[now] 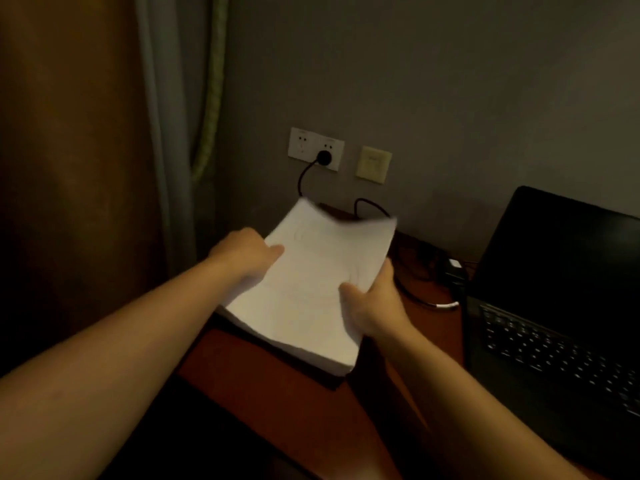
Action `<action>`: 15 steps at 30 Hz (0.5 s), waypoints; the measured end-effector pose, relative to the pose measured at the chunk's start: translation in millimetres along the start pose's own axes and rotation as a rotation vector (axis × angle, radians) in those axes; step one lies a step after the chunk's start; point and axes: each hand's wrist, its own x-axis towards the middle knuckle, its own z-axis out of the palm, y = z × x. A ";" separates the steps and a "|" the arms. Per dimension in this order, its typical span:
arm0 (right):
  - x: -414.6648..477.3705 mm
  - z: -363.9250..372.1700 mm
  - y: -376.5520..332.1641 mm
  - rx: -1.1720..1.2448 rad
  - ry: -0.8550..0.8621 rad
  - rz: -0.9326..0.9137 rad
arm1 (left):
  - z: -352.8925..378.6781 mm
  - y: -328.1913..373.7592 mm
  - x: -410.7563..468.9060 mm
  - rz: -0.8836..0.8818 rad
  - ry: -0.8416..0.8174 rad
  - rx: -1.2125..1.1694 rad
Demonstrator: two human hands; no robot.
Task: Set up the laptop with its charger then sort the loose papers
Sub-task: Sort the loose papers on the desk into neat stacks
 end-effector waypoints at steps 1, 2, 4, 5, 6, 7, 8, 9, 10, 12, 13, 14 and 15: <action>-2.5 8.0 1.5 -0.056 -0.036 0.050 | 0.9 -7.4 -1.3 -0.011 -0.009 0.142; -2.3 11.9 1.5 -0.104 -0.053 0.072 | 1.7 -11.6 -0.3 -0.015 -0.001 0.218; 4.4 13.9 0.1 -0.234 -0.087 0.053 | 0.7 -12.5 2.6 -0.008 0.004 0.251; 8.2 12.7 -0.6 -0.318 -0.096 0.026 | 0.0 -12.2 5.5 -0.014 -0.019 0.181; 11.5 10.5 -0.6 -0.383 -0.092 -0.002 | -2.6 -10.9 6.0 -0.017 -0.074 0.056; 12.9 8.7 -0.7 -0.427 -0.083 -0.023 | -4.5 -11.3 7.9 -0.012 -0.159 -0.125; 14.5 6.7 1.0 -0.457 -0.075 -0.032 | -7.8 -12.1 7.3 0.005 -0.243 -0.289; 16.6 5.3 3.1 -0.485 -0.066 -0.038 | -9.9 -12.6 8.5 0.040 -0.324 -0.335; 19.0 4.3 5.6 -0.504 -0.064 -0.043 | -12.3 -13.0 10.1 0.086 -0.355 -0.274; 20.4 5.2 8.1 -0.522 -0.066 -0.055 | -12.8 -13.9 17.7 0.145 -0.321 -0.083; 22.0 7.1 10.2 -0.525 -0.061 -0.076 | -11.5 -14.1 22.4 0.152 -0.311 -0.018; 23.4 9.8 12.1 -0.543 -0.051 -0.096 | -10.8 -13.5 26.3 0.154 -0.305 0.011; 26.0 12.7 15.3 -0.569 -0.033 -0.117 | -9.5 -13.8 30.5 0.158 -0.297 0.025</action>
